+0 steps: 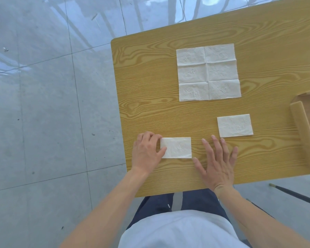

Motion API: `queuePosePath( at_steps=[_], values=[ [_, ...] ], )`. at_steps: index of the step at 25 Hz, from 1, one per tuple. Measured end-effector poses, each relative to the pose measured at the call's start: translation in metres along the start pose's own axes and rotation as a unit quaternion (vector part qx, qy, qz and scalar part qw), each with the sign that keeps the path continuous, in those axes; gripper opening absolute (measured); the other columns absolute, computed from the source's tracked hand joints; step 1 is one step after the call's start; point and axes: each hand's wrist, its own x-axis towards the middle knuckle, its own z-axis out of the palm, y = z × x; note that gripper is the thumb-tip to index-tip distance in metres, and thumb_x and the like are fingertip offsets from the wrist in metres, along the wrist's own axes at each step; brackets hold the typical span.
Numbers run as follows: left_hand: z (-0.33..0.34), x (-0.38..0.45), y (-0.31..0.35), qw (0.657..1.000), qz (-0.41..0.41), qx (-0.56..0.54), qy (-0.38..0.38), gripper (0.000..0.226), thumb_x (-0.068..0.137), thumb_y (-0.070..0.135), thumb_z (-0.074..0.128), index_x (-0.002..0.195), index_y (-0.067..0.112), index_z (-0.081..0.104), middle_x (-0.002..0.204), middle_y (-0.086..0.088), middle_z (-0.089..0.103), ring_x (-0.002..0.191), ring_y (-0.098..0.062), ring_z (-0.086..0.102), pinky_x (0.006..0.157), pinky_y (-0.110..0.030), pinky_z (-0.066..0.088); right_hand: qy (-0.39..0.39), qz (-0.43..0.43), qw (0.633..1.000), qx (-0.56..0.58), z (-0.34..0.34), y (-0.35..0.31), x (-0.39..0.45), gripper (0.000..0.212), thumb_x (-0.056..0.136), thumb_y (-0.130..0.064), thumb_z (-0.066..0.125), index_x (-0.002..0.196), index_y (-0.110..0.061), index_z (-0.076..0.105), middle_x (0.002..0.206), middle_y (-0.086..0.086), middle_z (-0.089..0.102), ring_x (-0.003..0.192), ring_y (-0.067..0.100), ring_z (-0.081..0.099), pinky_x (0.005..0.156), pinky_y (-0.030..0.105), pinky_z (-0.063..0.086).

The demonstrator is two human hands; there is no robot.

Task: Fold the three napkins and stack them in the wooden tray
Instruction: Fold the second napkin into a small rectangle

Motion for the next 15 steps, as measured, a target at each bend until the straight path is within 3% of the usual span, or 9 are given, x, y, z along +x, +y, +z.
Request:
queuePosePath(
  at_steps=[4,9,15],
  values=[
    [0.000,0.003,-0.003,0.998,0.037,0.045,-0.008,0.042,0.088,0.042,0.066,0.124,0.022,0.060,0.117,0.002,0.055,0.113,-0.019,0.047,0.092,-0.036,0.043,0.043,-0.036,0.998,0.028,-0.007,-0.025,0.006,0.066,0.090,-0.062,0.045,0.145,-0.027,0.039,0.152,0.005,0.031,0.134,0.034,0.037,0.116,0.065,0.007],
    [-0.004,0.008,0.000,0.999,0.024,0.037,-0.020,0.036,0.086,0.042,0.068,0.116,0.024,0.060,0.112,0.003,0.052,0.109,-0.019,0.046,0.089,-0.035,0.043,-0.036,-0.034,0.999,0.017,-0.023,-0.065,0.033,0.062,0.084,-0.056,0.064,0.139,-0.030,0.051,0.151,0.007,0.040,0.136,0.037,0.033,0.113,0.067,0.016],
    [-0.012,0.017,0.010,0.997,0.006,0.033,-0.066,0.025,0.084,0.034,0.066,0.103,0.025,0.054,0.105,0.005,0.053,0.102,-0.020,0.045,0.084,-0.033,0.040,-0.097,-0.003,0.995,0.023,-0.036,-0.073,0.042,0.051,0.079,-0.049,0.070,0.125,-0.032,0.053,0.147,-0.003,0.036,0.137,0.029,0.022,0.119,0.056,0.007]
  ],
)
